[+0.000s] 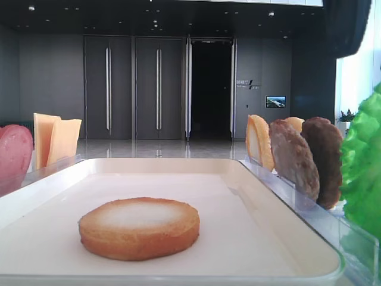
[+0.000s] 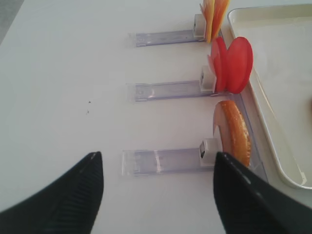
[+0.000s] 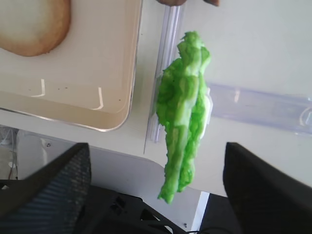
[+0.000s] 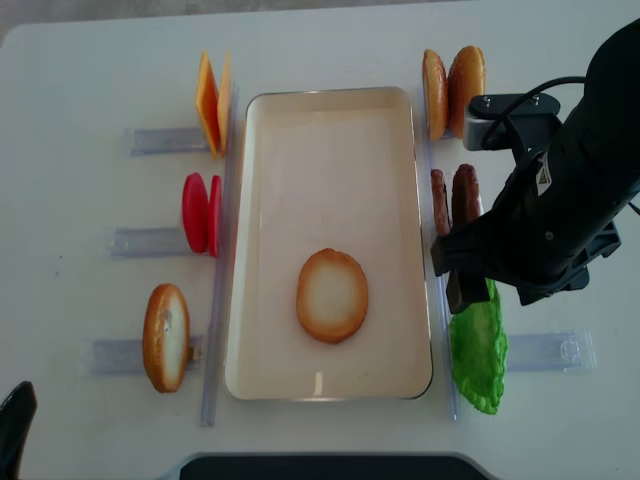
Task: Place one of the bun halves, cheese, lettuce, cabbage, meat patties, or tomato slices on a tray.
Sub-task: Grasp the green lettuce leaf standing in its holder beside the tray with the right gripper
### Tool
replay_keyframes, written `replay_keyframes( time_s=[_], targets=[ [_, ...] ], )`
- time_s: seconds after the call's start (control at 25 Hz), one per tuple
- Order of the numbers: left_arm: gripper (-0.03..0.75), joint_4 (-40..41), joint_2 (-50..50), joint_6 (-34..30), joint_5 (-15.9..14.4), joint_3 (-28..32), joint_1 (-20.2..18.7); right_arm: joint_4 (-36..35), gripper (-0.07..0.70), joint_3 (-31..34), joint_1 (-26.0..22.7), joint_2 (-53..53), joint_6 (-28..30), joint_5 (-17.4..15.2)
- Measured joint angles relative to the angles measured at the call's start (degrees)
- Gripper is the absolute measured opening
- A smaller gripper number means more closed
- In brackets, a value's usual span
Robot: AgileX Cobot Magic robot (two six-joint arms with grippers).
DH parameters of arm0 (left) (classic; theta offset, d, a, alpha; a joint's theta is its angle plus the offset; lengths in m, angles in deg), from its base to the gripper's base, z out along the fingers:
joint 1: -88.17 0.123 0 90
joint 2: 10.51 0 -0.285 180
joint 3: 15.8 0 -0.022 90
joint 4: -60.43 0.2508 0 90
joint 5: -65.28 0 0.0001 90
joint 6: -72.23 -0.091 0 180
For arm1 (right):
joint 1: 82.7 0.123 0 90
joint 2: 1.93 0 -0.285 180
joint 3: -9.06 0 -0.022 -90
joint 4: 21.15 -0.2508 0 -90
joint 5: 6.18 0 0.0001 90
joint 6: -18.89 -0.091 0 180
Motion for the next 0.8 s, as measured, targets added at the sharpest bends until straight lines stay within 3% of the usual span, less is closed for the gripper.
replay_keyframes(
  time_s=[0.8],
  targets=[
    [0.534,0.0,0.0,0.0,0.0,0.0,0.0,0.3,0.531,0.0,0.0,0.0,0.4,-0.2]
  ],
)
